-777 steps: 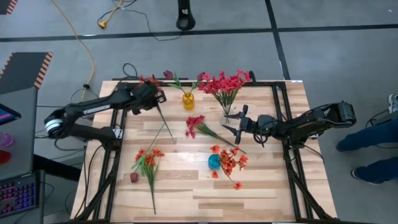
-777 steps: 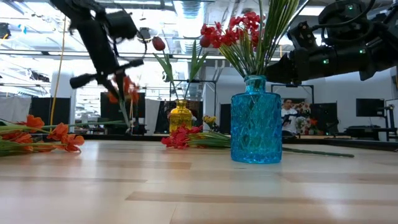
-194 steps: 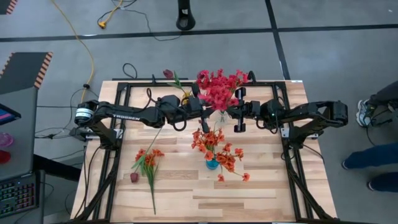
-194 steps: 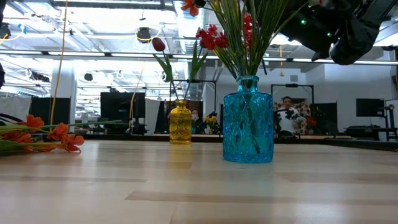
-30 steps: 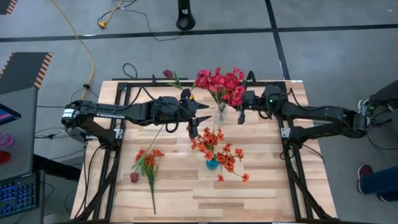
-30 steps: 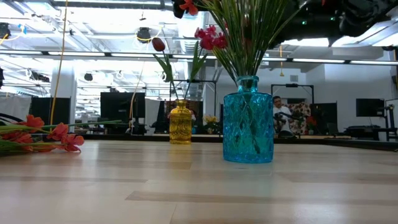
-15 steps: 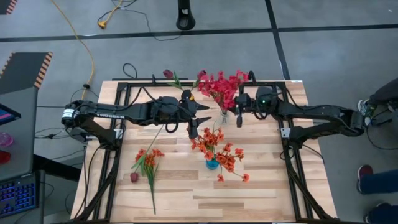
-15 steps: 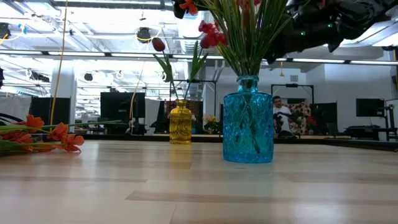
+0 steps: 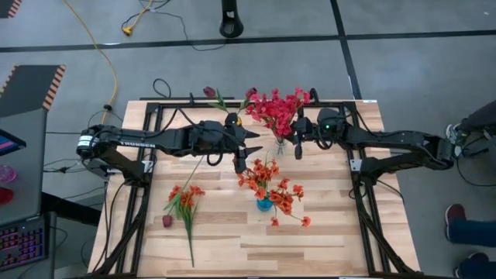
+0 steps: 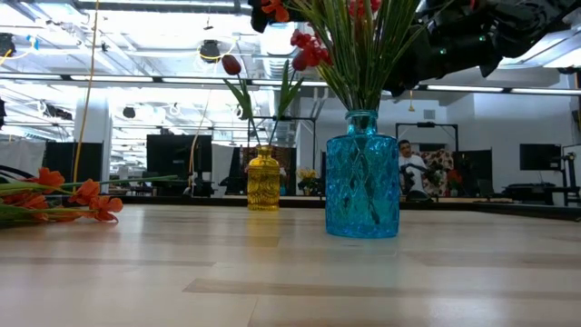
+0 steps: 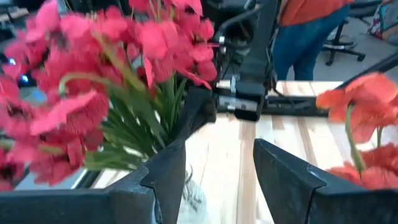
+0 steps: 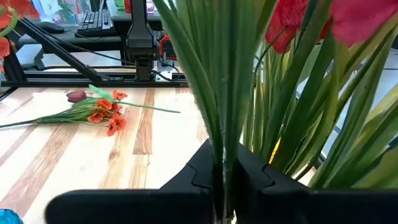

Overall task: Sort flowers into vase by color
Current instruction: Put the red flowers into the transparent vase, then put the dark red flower into the yellow vase

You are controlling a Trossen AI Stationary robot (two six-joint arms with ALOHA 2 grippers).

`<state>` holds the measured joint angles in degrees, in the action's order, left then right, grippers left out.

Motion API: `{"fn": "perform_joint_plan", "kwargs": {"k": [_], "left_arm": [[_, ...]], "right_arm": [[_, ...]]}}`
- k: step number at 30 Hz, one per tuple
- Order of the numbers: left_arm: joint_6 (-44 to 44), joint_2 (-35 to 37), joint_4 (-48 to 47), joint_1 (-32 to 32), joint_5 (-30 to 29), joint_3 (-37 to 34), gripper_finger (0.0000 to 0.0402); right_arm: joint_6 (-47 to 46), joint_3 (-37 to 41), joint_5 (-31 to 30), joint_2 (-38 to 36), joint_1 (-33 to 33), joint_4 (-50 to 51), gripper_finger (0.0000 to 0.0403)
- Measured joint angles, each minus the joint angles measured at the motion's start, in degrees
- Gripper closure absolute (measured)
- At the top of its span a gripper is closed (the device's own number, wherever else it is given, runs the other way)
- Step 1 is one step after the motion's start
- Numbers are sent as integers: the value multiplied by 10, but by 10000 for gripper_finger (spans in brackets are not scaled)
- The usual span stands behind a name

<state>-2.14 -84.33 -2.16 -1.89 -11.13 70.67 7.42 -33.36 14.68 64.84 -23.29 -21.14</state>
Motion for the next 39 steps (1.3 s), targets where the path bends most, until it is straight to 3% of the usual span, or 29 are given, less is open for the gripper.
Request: {"fn": "perform_joint_plan", "kwargs": {"k": [18,26,39], "left_arm": [[20,5,-71,19,-6,0,225],[55,43,-152,32,-46,0,225],[151,72,-300,57,-46,0,225]], "right_arm": [[1,0,0,0,0,74,195],[1,0,0,-5,0,119,187],[1,0,0,-69,0,230,188]]}}
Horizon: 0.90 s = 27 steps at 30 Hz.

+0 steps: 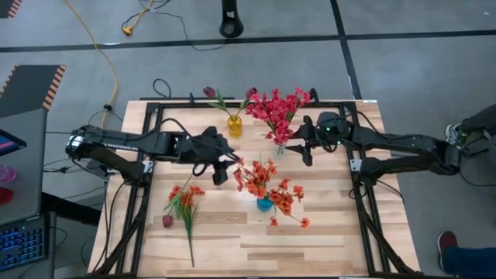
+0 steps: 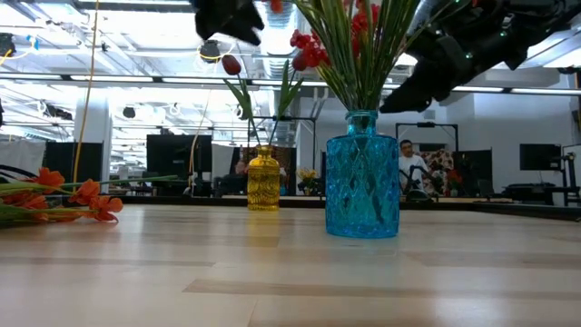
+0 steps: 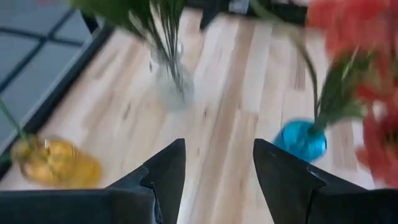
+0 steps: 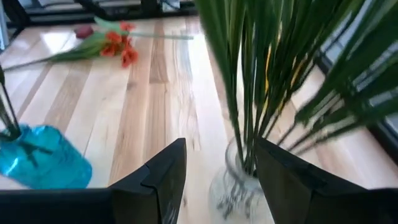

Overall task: Sort flowers into vase by color
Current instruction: Put the dark red flower into the yellow vase

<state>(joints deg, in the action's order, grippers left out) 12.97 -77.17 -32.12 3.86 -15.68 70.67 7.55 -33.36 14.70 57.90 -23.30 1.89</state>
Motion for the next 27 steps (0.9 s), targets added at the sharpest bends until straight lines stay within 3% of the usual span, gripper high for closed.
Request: {"fn": "perform_joint_plan", "kwargs": {"k": [12,27], "left_arm": [[171,0,-165,32,3,0,225],[326,0,-242,71,-1,-20,225]], "right_arm": [[-1,0,0,-24,0,102,188],[-1,0,0,-24,0,106,188]]}}
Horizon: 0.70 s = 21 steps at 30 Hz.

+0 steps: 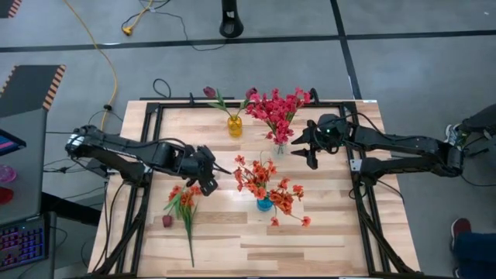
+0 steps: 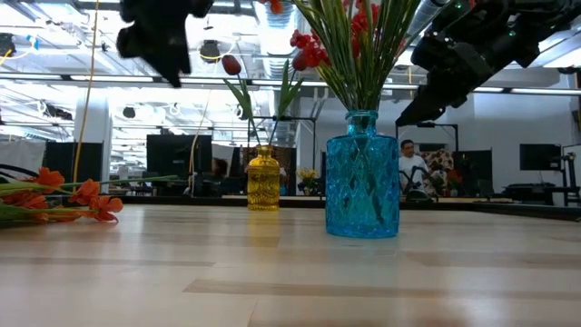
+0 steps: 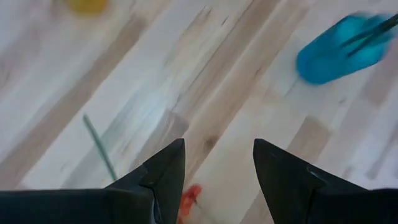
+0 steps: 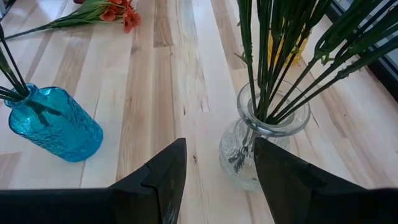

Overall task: Sort flowers into vase by color
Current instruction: Put the dark red flower into the yellow vase

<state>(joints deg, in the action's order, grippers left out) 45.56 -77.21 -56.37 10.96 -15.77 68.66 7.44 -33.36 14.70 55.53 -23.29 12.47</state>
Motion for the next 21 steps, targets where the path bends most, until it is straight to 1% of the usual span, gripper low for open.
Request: {"fn": "perform_joint_plan", "kwargs": {"k": [5,9,21], "left_arm": [[34,0,5,4,-1,-49,225],[63,0,3,4,-16,-88,225],[136,0,8,-1,-19,-188,225]], "right_arm": [[0,0,0,0,0,0,188],[0,0,0,0,0,0,188],[0,0,0,0,0,0,188]]}}
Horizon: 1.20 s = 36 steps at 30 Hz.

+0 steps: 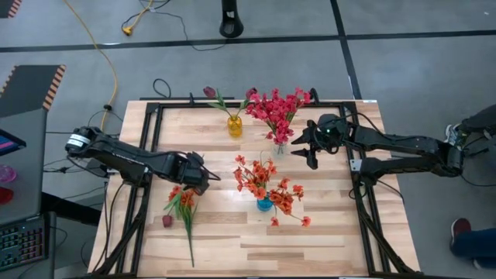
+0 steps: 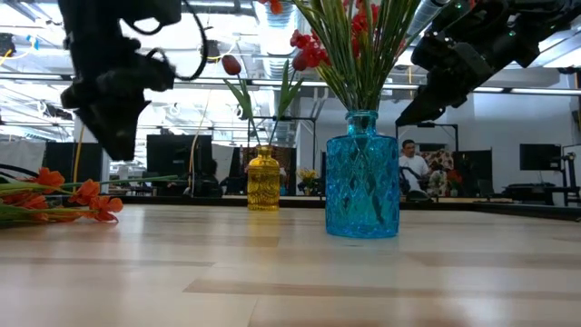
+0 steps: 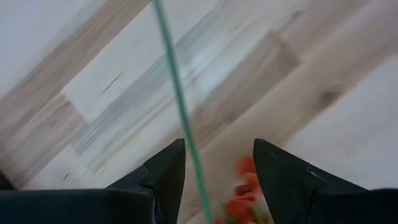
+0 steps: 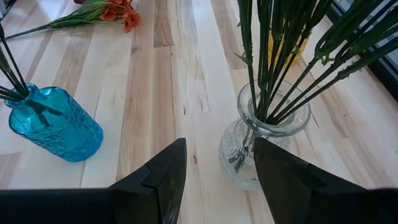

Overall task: Sort flowers into vase by color
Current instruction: Put the dark red flower into the yellow vase

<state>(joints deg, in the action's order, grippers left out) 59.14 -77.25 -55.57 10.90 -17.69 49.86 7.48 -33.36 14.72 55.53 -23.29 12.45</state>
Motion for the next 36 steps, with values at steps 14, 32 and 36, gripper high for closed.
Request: {"fn": "perform_joint_plan", "kwargs": {"k": [14,32,36], "left_arm": [[30,0,73,-21,-7,-100,231],[25,0,128,-21,-2,-107,394],[13,0,126,-21,25,-94,395]], "right_arm": [[0,0,0,0,0,0,188],[0,0,0,0,0,0,188],[0,0,0,0,0,0,188]]}}
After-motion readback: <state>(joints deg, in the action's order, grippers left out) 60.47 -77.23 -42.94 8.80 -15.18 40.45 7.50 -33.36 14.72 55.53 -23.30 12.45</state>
